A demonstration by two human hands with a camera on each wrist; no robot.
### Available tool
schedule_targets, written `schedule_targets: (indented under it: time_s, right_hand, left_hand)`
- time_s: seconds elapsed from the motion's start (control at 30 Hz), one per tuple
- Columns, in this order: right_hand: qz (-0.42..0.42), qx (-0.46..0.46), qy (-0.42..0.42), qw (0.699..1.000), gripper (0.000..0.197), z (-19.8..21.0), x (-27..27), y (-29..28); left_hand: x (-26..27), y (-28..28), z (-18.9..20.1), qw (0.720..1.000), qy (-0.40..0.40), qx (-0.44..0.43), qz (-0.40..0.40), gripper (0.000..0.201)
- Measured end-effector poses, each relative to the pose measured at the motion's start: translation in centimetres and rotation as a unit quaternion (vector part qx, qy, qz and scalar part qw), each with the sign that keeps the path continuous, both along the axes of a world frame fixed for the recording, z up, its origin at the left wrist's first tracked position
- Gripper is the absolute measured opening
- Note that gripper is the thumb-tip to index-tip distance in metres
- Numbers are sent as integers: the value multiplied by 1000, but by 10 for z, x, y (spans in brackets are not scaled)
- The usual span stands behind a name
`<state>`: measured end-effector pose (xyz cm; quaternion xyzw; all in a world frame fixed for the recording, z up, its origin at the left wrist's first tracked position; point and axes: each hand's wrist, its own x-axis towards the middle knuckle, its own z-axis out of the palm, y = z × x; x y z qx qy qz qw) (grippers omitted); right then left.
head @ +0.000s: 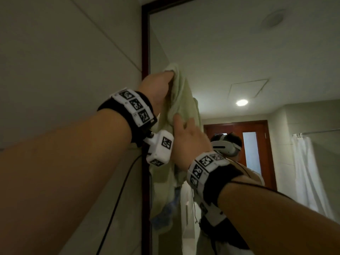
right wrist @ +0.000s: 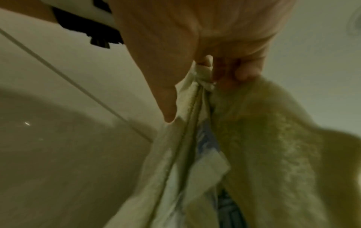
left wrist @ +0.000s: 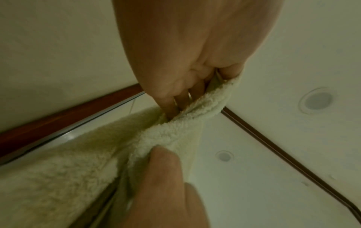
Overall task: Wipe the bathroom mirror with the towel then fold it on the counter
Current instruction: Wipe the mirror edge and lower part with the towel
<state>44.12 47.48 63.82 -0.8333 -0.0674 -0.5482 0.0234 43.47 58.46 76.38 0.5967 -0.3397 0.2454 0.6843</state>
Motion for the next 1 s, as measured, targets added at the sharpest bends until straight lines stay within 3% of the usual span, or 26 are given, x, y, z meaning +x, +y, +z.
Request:
schedule_targets:
  time_s: [0.07, 0.13, 0.27, 0.37, 0.43, 0.5, 0.57, 0.67, 0.77, 0.83, 0.9, 1.0]
  right_hand:
    - [-56, -24, -69, 996, 55, 22, 12, -5]
    - [-70, -29, -59, 995, 46, 40, 18, -6]
    - [-7, -37, 33, 999, 31, 60, 28, -10]
    - [21, -36, 68, 997, 33, 71, 35, -17]
    - [67, 4, 56, 996, 40, 82, 36, -22]
    - [124, 49, 0, 991, 36, 95, 34, -24]
    - [152, 94, -42, 983, 35, 110, 33, -22]
    - [158, 143, -65, 975, 39, 143, 40, -17]
    - [160, 117, -69, 978, 40, 172, 50, -9]
    - [141, 66, -54, 986, 43, 179, 53, -4]
    - [101, -4, -7, 995, 56, 173, 57, 0]
    - [98, -69, 51, 991, 86, 153, 67, -5]
  left_hand:
    - [8, 1, 11, 999, -7, -30, -42, 36]
    - [13, 3, 20, 998, -23, -39, -52, 36]
    - [27, 2, 28, 997, -45, -30, -59, 36]
    - [40, 2, 29, 997, -70, 15, 3, 46]
    - [45, 4, 27, 994, -99, 41, 35, 45]
    - [54, 9, 27, 987, -126, 87, 53, 59]
    - [61, 17, 29, 962, -167, 170, 133, 68]
    - [76, 29, 36, 856, -243, 344, 301, 69]
    - [86, 37, 41, 793, -226, 373, 425, 70]
    - [93, 37, 43, 770, -211, 357, 485, 53]
    - [98, 35, 43, 766, -197, 360, 495, 42]
    - [106, 30, 41, 744, -206, 395, 497, 55]
